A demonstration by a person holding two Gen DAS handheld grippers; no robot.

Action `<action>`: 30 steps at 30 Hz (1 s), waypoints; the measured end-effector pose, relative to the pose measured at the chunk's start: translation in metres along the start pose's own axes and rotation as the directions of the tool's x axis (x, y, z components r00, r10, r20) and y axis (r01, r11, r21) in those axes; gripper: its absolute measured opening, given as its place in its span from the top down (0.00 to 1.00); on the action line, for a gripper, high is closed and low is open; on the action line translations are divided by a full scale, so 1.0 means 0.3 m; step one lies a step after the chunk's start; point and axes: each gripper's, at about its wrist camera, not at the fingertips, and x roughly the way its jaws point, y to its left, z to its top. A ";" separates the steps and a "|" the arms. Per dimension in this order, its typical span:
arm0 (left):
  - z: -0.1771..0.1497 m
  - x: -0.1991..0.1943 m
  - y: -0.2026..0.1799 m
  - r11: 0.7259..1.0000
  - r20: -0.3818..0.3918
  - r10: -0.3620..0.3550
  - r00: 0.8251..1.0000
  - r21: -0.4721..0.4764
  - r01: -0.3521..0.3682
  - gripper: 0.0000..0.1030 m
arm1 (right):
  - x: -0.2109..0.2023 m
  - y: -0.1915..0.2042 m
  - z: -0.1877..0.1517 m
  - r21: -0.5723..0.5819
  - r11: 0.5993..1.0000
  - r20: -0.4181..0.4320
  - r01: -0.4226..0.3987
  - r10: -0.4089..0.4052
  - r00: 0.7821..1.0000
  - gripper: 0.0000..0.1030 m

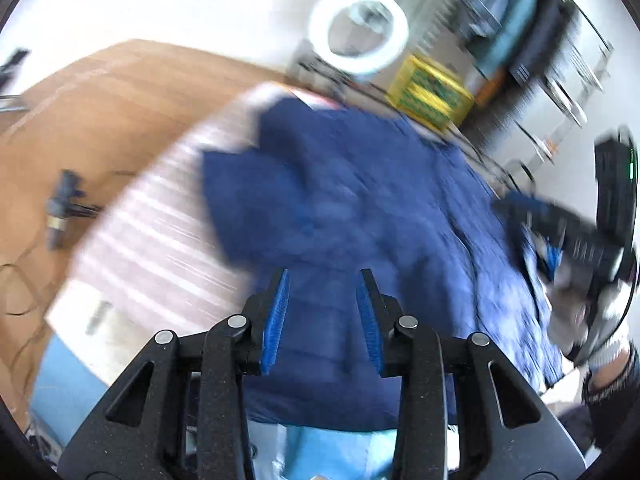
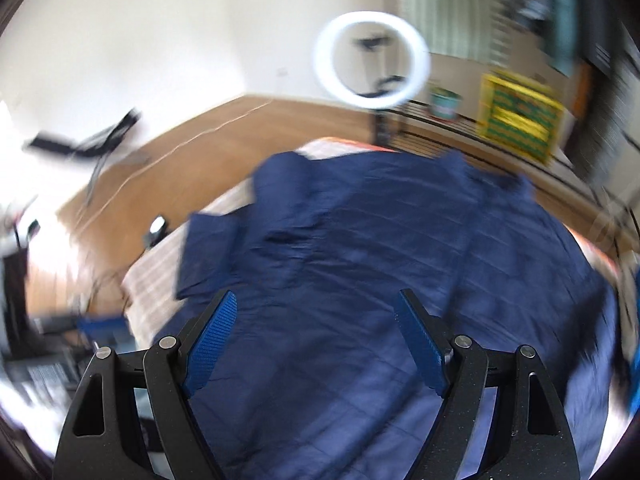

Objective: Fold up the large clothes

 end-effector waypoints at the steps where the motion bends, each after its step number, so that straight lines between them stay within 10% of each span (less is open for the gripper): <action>1: 0.029 -0.037 0.048 0.999 0.043 0.033 0.999 -0.017 -0.032 0.66 | 0.032 0.035 0.015 -0.025 1.000 -0.004 -0.016 0.016 1.000 0.21; 15: 0.143 -0.084 0.237 0.981 0.171 0.072 0.983 -0.189 -0.039 0.66 | 0.675 0.115 0.159 0.215 0.952 -0.235 -0.219 0.268 0.934 0.21; 23: 0.177 -0.065 0.200 0.983 0.174 0.058 0.983 -0.180 -0.026 0.66 | 0.794 0.094 0.121 0.277 0.940 -0.305 -0.201 0.284 0.909 0.21; 30: 0.188 -0.078 0.198 0.980 0.199 0.083 0.977 -0.196 -0.044 0.66 | 0.785 0.211 0.134 0.109 0.969 -0.332 -0.223 0.247 0.910 0.30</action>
